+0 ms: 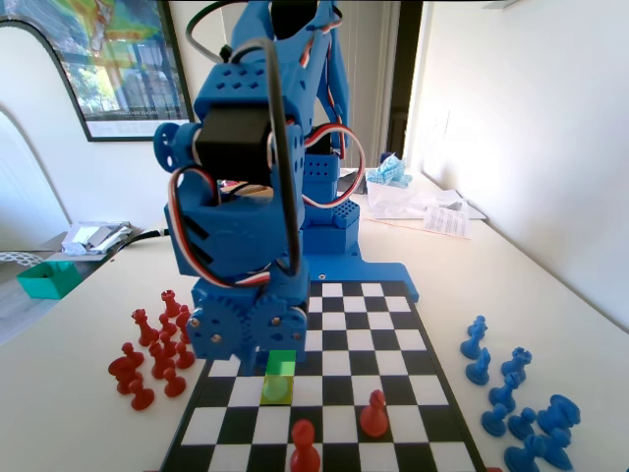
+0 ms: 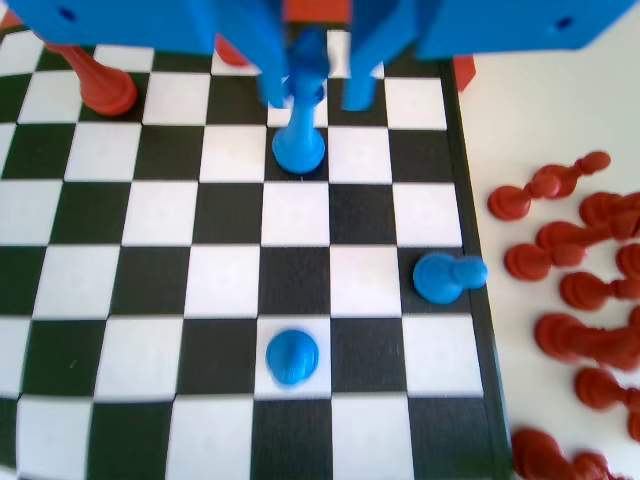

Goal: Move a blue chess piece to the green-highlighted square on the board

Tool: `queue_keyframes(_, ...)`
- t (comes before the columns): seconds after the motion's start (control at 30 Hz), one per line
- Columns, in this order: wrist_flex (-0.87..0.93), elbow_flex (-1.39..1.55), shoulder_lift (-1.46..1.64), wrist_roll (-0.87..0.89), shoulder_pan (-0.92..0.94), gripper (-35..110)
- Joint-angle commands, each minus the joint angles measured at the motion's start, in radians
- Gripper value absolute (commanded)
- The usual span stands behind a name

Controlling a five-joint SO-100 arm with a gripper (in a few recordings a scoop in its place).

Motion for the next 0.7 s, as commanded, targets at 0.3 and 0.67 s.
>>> queue_keyframes(0.3,0.034,-0.02,0.048,-0.017,0.0,1)
queue_keyframes(0.67,0.184,-0.003,0.202,-0.015,-0.017,1)
